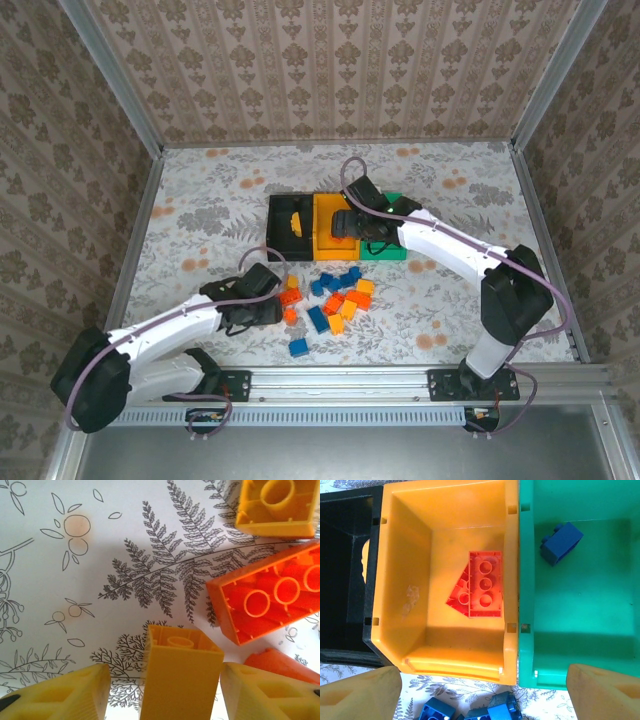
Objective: Sort the legos into containers by color
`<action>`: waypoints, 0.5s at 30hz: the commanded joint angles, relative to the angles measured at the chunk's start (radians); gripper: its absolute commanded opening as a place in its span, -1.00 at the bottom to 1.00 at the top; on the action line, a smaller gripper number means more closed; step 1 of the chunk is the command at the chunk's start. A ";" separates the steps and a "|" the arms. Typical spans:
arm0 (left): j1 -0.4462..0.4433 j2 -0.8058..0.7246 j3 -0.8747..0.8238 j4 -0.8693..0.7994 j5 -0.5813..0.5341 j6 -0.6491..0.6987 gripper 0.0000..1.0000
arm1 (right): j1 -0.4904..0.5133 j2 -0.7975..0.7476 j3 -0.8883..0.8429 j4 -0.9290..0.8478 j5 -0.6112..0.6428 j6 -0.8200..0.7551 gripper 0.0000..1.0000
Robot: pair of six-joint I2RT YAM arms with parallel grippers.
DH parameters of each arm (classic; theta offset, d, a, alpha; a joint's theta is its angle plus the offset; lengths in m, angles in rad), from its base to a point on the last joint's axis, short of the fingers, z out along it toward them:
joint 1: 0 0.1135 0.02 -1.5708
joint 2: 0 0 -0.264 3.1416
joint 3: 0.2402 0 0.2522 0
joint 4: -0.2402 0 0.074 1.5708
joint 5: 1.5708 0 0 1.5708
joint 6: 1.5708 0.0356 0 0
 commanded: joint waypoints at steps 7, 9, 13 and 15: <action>-0.009 0.011 -0.009 0.003 -0.033 0.025 -0.24 | -0.007 -0.051 -0.043 0.012 0.025 0.018 0.74; -0.008 -0.005 0.003 -0.027 -0.041 0.024 -0.37 | -0.008 -0.060 -0.053 0.016 0.026 0.019 0.74; -0.007 -0.063 0.076 -0.107 -0.064 0.041 -0.45 | -0.009 -0.091 -0.079 0.020 0.024 0.027 0.74; 0.005 -0.078 0.148 -0.134 -0.073 0.070 -0.45 | -0.009 -0.112 -0.103 0.021 0.021 0.030 0.75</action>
